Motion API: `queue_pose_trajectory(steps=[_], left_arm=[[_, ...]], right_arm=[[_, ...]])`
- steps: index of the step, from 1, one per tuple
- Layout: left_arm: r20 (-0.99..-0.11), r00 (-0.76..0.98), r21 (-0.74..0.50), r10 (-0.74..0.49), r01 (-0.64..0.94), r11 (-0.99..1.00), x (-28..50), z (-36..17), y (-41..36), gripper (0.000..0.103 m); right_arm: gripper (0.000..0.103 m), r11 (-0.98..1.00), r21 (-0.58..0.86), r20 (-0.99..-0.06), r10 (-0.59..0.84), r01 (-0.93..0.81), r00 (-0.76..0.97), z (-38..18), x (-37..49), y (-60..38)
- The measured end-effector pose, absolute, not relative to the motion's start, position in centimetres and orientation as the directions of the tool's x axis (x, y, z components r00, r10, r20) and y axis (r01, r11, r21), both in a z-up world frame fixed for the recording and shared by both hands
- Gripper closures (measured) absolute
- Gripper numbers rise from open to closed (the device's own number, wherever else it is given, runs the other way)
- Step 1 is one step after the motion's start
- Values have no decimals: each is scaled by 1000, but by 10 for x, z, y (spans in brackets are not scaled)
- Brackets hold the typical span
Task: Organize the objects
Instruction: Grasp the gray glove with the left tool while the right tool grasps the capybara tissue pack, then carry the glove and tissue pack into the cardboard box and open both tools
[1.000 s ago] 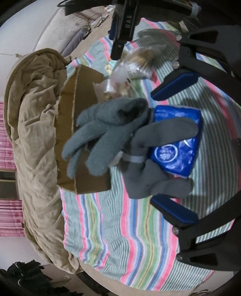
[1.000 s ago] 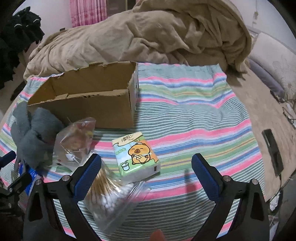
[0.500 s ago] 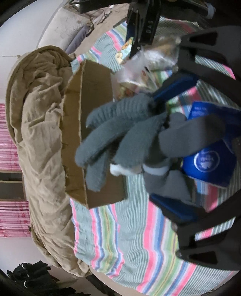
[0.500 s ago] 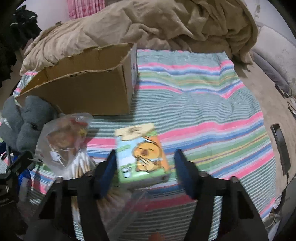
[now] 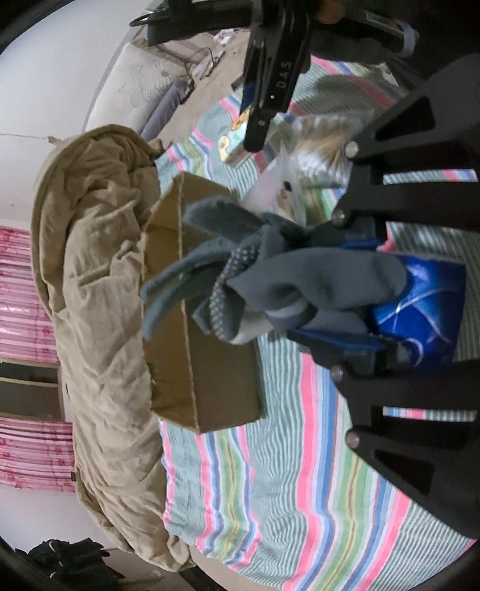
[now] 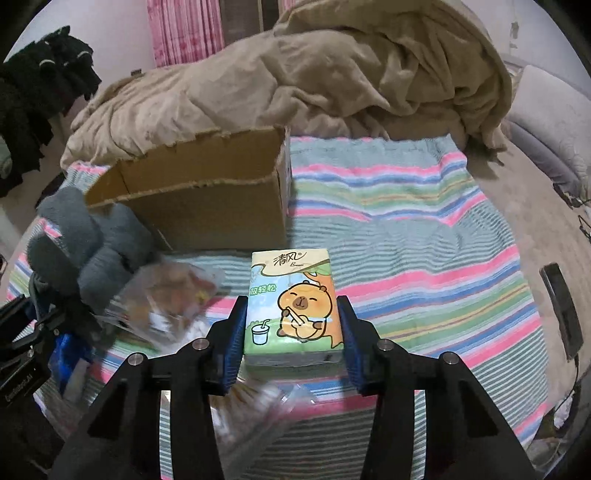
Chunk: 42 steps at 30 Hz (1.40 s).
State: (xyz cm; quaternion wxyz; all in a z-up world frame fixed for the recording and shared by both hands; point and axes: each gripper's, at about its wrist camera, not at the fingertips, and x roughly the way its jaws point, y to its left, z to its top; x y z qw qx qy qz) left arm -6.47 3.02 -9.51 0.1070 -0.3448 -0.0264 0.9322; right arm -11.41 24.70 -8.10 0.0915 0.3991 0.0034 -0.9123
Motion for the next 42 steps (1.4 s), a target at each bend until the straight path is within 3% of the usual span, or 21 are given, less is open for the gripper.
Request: queue_pose_trajectory(steps=[8,12,15,17,19,24,27,29,32,42], left_arm=[[-625,-747,-133,227,-185,-974,-52,-84,28,68],[-655,-730,-130,195,-145,-981,-51,-89,22,63],[-672,-716,-138,188,-128,-982,-52,-96,15,57],[-661,-725,-152,192,-121,-981,-47,-94,8,42],[-628,-753,-169,194,-112,-979,-38,-87,-2,32],[-604,-772,-180,199,-111,-977,-30,-79,-14,30],[-633,-749,-164,197,-119,-979,-39,-90,-12,32],[-641,-741,-160,201,-128,-979,-44,-96,-8,59],[-628,-749,-161,211,-140,-977,-45,-93,-4,76],[-538,-812,-186,224,-144,-972,-28,-53,-10,79]], right_arm=[[55,-981,79,-702,-180,176,-689,-68,-106,250],[55,-981,89,-702,-185,174,-687,-67,-104,254],[55,-980,95,-712,-189,174,-676,-70,-104,254],[55,-979,97,-717,-192,177,-671,-72,-104,254],[55,-979,96,-720,-192,179,-667,-73,-103,253],[55,-978,92,-721,-195,187,-665,-73,-101,250],[55,-977,88,-723,-196,192,-663,-74,-101,246],[55,-977,86,-722,-195,194,-663,-74,-101,244],[55,-977,84,-719,-197,197,-667,-72,-99,243],[55,-977,94,-686,-203,192,-699,-55,-88,250]])
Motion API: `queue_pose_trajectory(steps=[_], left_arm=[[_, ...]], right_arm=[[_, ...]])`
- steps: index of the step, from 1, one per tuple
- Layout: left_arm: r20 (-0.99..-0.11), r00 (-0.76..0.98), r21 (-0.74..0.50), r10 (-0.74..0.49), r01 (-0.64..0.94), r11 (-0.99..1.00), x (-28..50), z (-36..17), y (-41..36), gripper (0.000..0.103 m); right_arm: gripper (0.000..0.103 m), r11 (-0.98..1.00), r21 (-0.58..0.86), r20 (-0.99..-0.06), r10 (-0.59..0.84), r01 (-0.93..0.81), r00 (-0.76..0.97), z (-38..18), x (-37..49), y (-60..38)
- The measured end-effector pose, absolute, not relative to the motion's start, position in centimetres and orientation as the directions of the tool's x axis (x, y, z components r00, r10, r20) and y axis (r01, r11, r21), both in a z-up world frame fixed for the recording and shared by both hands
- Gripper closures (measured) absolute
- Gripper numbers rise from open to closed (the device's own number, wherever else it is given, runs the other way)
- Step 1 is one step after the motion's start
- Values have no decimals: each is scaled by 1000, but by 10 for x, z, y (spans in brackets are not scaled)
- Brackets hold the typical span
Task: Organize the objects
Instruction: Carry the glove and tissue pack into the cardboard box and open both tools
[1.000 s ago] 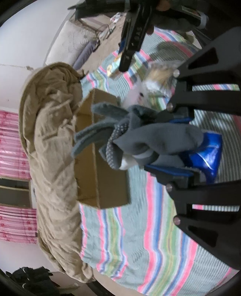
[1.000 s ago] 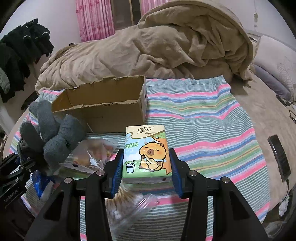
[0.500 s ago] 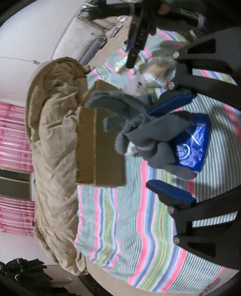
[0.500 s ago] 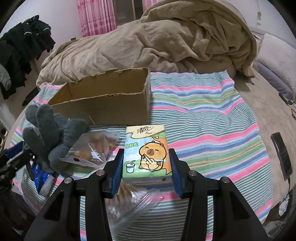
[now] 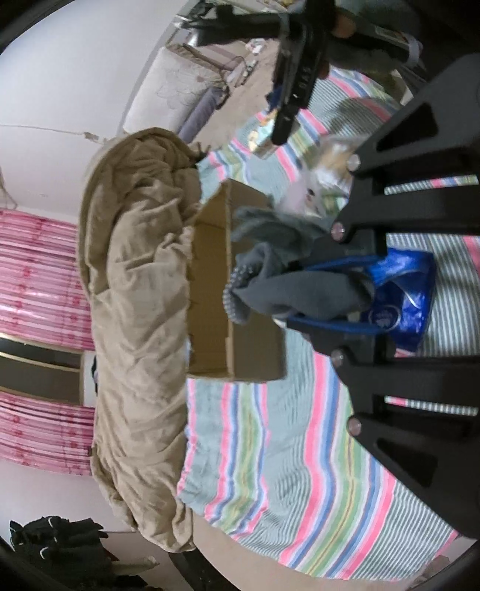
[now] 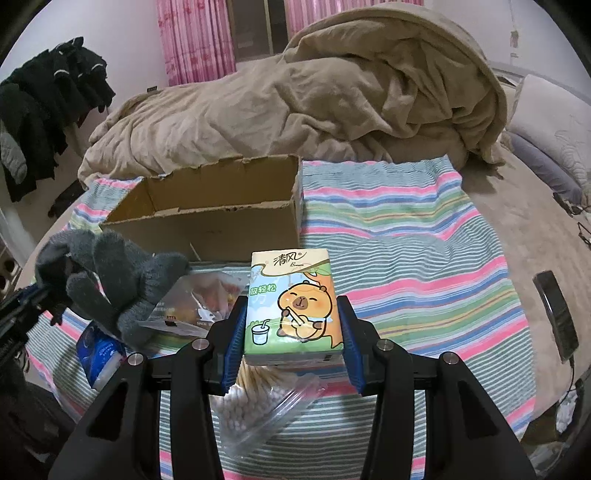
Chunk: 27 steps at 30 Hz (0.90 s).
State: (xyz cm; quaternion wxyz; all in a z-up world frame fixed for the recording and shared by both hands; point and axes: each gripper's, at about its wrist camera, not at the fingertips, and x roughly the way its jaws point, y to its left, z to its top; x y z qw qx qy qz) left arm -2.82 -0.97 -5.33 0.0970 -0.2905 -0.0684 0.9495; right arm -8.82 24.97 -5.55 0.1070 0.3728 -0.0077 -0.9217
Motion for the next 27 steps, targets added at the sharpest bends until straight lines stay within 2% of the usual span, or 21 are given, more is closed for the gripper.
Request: queue_pose_trajectory(steps=[7,16,21,25,27], left_arm=[[-480,-843,-213,243,-157,-964,-25,-23,-14,79],[-423,-865,-212,271,-197,-957,-58,27,-12,79],[-429,-860,-193,277,-212,-958,-102,32,-4,79],[-443,-850,-199,284,-216,-956,-135,17,0,79],[-481,-836,-183,265,-200,-963,-150,7,5,79]], right_arm=[[55,-975,114,-655,-218,190,-724,-41,-89,250],[55,-966,133,-558,-259,224,-788,10,-102,238],[55,-958,135,-510,-285,251,-811,32,-128,228],[55,-956,136,-529,-291,259,-797,26,-161,217],[55,-957,121,-540,-285,262,-792,17,-173,211]])
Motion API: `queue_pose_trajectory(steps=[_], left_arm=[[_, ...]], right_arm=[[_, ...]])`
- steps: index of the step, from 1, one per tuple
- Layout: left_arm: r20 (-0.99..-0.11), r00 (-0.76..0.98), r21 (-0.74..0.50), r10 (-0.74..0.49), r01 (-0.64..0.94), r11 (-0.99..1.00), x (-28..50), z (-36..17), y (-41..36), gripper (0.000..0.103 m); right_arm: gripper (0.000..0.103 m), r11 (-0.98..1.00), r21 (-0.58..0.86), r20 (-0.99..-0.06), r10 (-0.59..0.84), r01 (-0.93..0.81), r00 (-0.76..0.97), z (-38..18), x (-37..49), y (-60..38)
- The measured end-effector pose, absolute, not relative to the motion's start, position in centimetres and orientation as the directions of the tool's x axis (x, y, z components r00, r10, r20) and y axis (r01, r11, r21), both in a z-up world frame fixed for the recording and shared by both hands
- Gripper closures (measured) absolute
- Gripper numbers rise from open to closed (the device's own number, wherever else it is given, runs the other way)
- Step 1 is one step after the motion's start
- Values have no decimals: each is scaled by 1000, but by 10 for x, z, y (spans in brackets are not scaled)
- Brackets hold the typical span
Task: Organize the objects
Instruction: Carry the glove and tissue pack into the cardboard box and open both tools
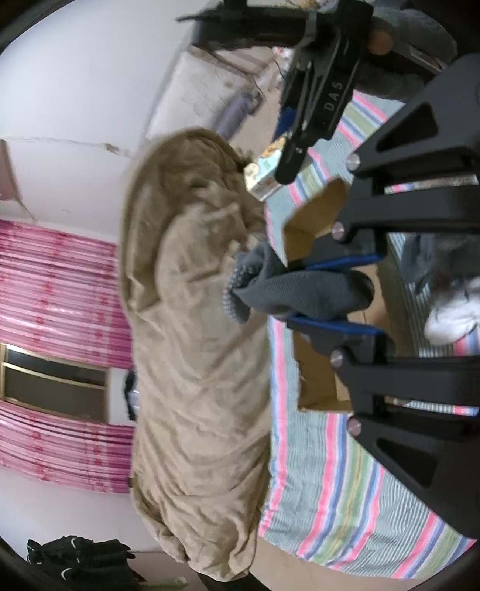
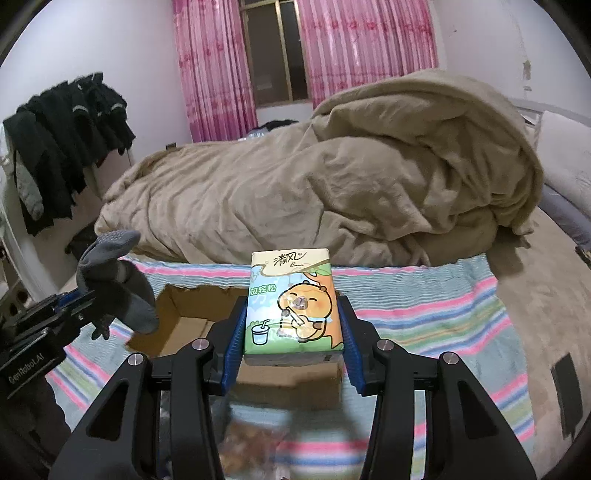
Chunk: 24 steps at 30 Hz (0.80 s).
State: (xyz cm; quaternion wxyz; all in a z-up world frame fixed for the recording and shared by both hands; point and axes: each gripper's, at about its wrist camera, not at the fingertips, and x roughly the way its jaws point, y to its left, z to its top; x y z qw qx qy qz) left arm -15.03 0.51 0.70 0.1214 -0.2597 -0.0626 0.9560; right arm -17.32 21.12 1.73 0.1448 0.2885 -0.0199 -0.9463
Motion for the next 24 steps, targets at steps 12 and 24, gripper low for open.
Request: queue_pose_trajectory(steps=[12,24], left_arm=[[-657,-705,-253,267,-127,-959,-214,-67,2,76],[-646,-710,-300,279,-99,-949,-199,-55,-14,26]], right_arm=[[55,-955,148,-652,-289,256,-701,-38,-222,187],[33,-952,204,-667,-307,230,-679,-45,-227,192]])
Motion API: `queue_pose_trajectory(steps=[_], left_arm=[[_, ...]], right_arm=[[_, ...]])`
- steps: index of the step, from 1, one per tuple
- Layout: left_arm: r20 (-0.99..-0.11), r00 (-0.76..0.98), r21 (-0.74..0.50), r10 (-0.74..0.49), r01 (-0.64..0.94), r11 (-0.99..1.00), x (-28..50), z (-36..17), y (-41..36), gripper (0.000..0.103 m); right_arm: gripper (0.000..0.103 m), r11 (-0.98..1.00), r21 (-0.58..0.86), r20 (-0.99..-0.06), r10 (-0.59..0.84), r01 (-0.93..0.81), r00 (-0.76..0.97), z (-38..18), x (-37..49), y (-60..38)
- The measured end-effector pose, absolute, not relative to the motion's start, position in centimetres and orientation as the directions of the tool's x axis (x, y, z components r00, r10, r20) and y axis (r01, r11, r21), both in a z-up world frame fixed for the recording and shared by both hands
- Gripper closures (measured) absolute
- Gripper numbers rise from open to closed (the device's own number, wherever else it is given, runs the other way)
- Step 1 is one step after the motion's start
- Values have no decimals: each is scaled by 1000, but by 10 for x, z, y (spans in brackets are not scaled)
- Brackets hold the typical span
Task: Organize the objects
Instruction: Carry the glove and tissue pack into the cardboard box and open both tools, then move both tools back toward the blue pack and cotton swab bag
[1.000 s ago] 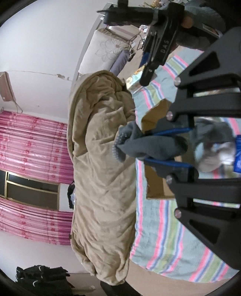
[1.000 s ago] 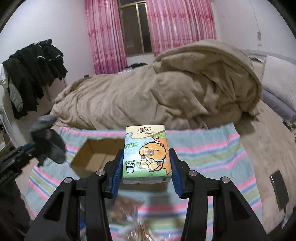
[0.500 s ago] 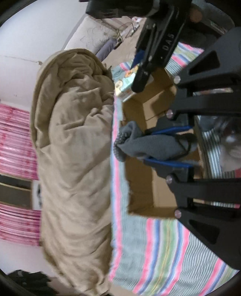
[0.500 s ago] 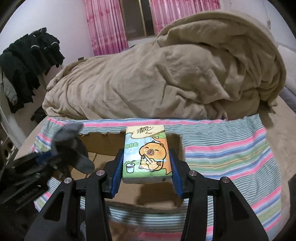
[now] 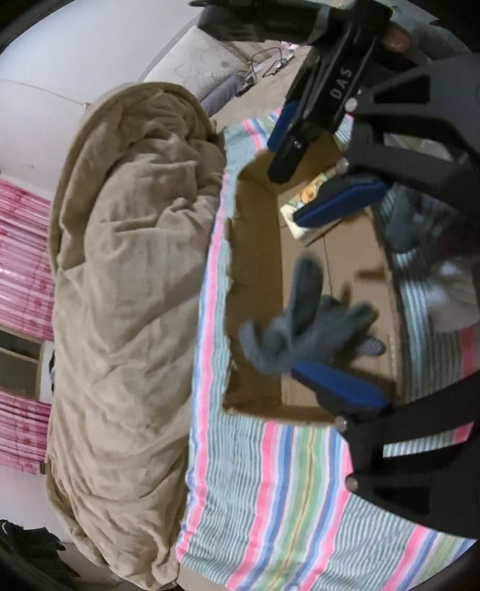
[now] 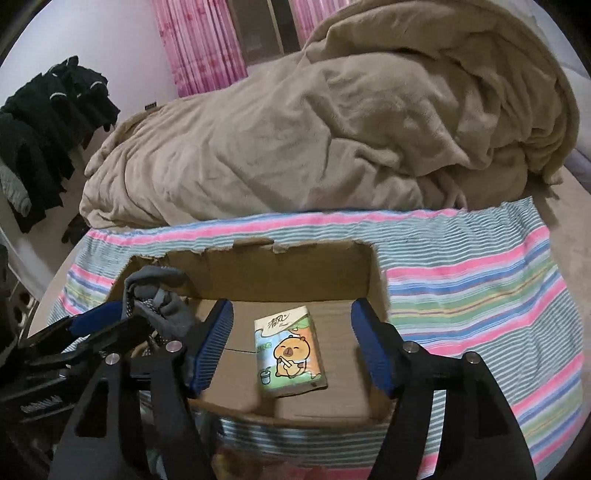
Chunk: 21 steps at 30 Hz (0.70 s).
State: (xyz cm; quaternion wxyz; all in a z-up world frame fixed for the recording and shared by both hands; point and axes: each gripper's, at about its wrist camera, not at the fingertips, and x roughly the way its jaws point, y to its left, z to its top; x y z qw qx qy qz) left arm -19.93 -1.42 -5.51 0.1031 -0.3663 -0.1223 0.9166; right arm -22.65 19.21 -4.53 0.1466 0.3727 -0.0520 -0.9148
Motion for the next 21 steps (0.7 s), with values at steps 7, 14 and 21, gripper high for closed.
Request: queue_pose_trajectory(steps=[7,14,21], left_arm=[[-600,-757,-250,259,-130,-959,-159,-21,-16,23],[-582,-770,-250,260,-134,-959,-110,-3,-28,17],[-563,-791,-232,240,-127,-964,-68,6,-38,15]], right_arm=[[33,-950,205,-622,-312,235,-718,-18,-199,204],[33,-947,199,-596,-322,252,-736,4,-161,216],[33,-949,197,-588,-315,246,-745,17,-122,233]])
